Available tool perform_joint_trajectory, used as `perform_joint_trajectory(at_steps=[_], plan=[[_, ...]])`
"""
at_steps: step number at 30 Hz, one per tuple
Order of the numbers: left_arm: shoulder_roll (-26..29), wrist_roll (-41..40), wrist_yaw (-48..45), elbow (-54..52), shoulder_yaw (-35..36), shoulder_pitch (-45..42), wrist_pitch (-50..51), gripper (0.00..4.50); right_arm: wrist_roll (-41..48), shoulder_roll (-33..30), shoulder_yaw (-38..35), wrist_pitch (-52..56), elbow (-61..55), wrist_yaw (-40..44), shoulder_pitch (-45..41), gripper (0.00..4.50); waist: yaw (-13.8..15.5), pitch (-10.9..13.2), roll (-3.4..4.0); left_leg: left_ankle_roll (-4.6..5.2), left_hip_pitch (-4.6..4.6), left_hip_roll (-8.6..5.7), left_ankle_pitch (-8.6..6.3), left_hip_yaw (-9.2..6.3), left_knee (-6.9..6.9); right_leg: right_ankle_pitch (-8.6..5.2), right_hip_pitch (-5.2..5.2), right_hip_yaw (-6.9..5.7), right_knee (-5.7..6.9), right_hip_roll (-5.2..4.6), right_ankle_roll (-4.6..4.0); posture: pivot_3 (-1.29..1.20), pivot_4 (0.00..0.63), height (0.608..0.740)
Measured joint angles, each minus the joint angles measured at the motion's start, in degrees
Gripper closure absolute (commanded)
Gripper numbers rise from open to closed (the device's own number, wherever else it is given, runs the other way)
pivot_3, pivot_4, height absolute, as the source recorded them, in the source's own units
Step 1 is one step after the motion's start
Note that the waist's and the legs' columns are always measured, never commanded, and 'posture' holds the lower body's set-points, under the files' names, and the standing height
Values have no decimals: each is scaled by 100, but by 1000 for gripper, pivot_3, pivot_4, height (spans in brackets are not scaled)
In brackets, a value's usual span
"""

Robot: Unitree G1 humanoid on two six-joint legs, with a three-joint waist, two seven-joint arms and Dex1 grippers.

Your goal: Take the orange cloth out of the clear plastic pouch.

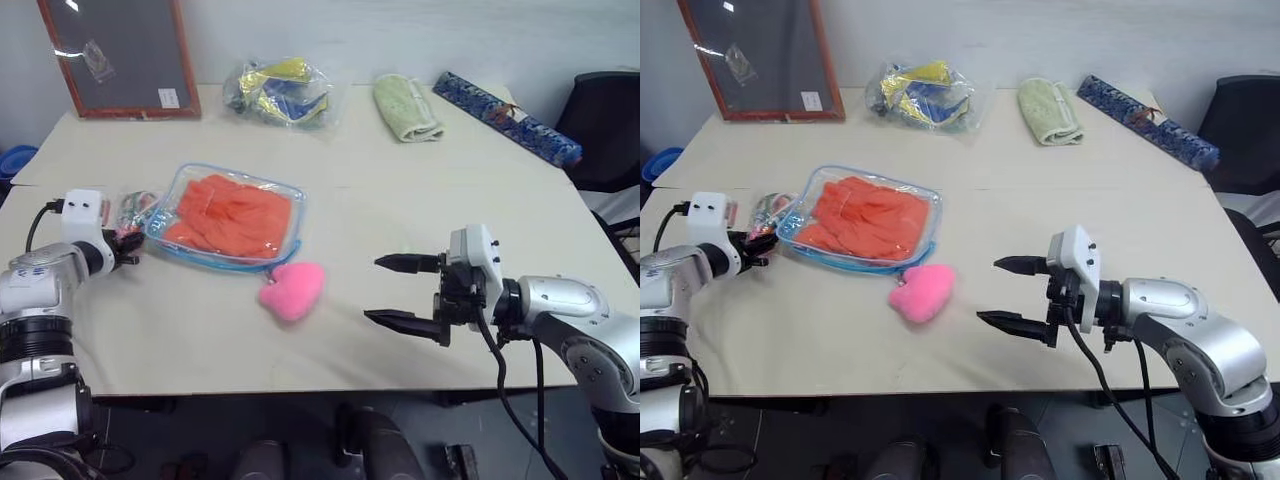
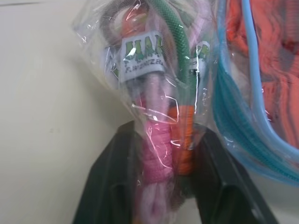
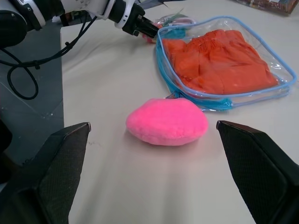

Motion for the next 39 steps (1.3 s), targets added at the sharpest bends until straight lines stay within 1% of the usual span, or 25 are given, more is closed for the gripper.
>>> perform_joint_trajectory(at_steps=[4,6,8,9,13,14,16,20,23,25,26,28,30,31,33,35,37,39], plan=[[477,12,279,-81,647,667,46,3466,165,-4,-12,108,16,30,-80,0,-100,0,0,-3,-1,10,-2,-1,-3,-1,-4,-2,-2,5,-2,0,150,740],[810,68,372,-97,976,1150,-13,3466,300,-18,-6,145,20,156,-140,0,-111,0,0,-3,-2,12,-3,-2,-3,-1,-4,-2,-6,4,-2,0,150,740],[1001,137,430,-83,1251,1495,-83,3466,370,-49,5,188,23,291,-160,0,-74,0,0,1,-2,11,-5,-3,-4,-2,-4,-3,-11,0,-3,0,150,740],[1058,155,449,-73,1401,1679,-145,3466,408,-56,10,218,23,364,-165,0,-49,0,0,4,-1,10,-6,-1,-3,-2,-4,-2,-12,-3,-2,0,150,740],[1038,168,462,48,1575,2025,-236,3466,419,-56,34,221,52,460,-195,0,58,0,-1,10,-3,2,-8,-6,-3,-2,-4,-7,-22,-15,-3,0,150,740],[995,158,464,52,1600,2051,-237,2974,416,-56,35,220,61,485,-198,0,88,-1,-3,11,-3,1,-8,-6,-3,-2,-4,-7,-22,-15,-3,0,150,740],[944,115,478,50,1641,2090,-236,2442,404,-54,47,217,87,531,-243,0,104,-2,-4,12,-4,1,-9,-6,-3,-2,-4,-8,-22,-16,-3,0,150,740],[915,51,491,-170,1758,2274,-168,1091,338,-50,51,213,150,579,-268,0,90,-2,-5,12,-5,3,-10,-6,-4,-2,-4,-8,-19,-15,-3,0,150,740],[922,4,470,-408,1838,2342,-9,178,332,-49,51,213,191,611,-269,0,71,-2,-5,12,-5,3,-10,-4,-4,-2,-5,-7,-20,-15,-3,0,150,740],[981,-155,296,-599,2008,2382,282,178,329,-49,50,211,195,642,-263,0,55,-2,-6,10,-5,4,-11,-5,-4,-2,-5,-7,-21,-13,-3,0,150,740],[1022,-365,97,-737,2174,2375,511,178,324,-49,50,211,196,652,-255,0,51,-2,-7,10,-6,5,-11,-6,-4,-2,-6,-9,-20,-13,-3,0,150,740],[1150,-812,-472,-1227,2412,2446,847,178,309,-50,44,210,197,670,-232,0,43,-1,-7,9,-7,5,-10,-6,-4,-2,-6,-9,-20,-13,-3,0,150,740],[1355,-1160,-1141,-1912,2448,2681,893,178,298,-54,37,207,199,675,-213,0,38,0,-6,9,-8,4,-11,-7,-4,-2,-6,-8,-23,-16,-3,0,150,740],[1455,-1271,-1516,-2309,2437,2864,766,178,294,-54,27,205,199,670,-191,0,37,1,-3,7,-7,4,-12,-7,-5,-2,-6,-7,-23,-16,-3,0,150,740],[1505,-1361,-2032,-2764,2265,2916,362,178,292,-50,21,202,195,638,-154,0,43,8,10,8,-7,1,-12,-6,-5,-3,-6,-5,-34,-17,-4,0,150,740],[1595,-1299,-2414,-3056,1752,2879,-230,178,291,-42,14,200,180,590,-110,0,68,9,10,4,-6,1,-9,-6,-5,-4,-6,-6,-32,-15,-6,0,150,740],[1834,-797,-2796,-3141,797,2746,-1328,178,291,-37,-1,198,130,519,-67,0,82,9,11,2,-3,0,-9,-3,-5,-5,-6,-2,-27,-11,-9,0,150,740],[1999,-141,-2980,-2861,-63,2454,-2386,178,295,-27,-31,197,58,458,-24,0,85,11,14,2,-2,0,-9,-1,-6,-6,-6,1,-26,-5,-9,0,150,740]])
